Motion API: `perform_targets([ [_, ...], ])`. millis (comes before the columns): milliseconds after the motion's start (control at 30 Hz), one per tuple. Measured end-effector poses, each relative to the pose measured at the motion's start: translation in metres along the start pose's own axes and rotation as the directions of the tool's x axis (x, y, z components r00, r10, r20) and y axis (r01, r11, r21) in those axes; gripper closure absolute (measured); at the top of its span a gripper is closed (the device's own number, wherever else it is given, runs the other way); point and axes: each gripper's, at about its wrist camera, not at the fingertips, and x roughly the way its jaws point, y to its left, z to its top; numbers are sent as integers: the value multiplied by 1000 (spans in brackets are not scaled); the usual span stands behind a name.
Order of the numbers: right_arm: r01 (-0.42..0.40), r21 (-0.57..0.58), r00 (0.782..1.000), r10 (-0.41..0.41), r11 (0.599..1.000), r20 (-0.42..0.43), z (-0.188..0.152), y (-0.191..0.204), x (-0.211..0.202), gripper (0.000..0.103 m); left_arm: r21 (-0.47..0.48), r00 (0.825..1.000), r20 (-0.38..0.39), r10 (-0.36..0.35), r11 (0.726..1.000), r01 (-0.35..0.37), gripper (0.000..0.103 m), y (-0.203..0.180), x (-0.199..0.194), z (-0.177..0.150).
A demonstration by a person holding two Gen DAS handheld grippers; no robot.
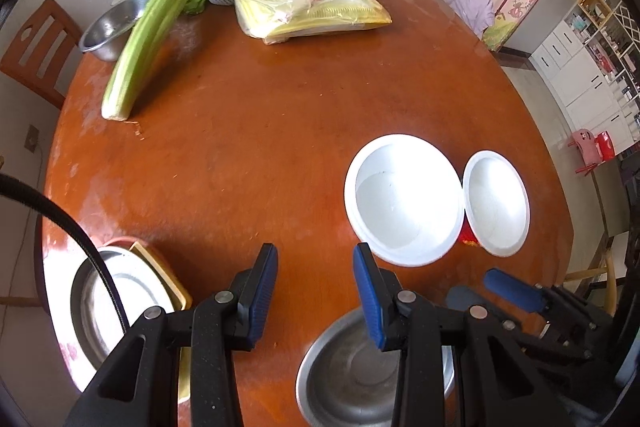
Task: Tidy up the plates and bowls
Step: 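Grasp the rim of the larger red-printed white bowl with the left gripper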
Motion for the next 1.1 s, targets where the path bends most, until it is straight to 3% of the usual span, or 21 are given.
perform_targets([
  [500,-10,33,999,11,999,-32,22,-5,29,49,18,998,-64,1,1000,0,64,-12,50,41],
  [1000,16,5,999,-15,1000,-34,39,0,51,49,-3,992,-121,-42,999,41,64,-8,86,52],
  [1100,25,-23,999,-25,999,-31,42,3,55,49,-2,991,-126,-47,999,47,70,-6,89,53],
])
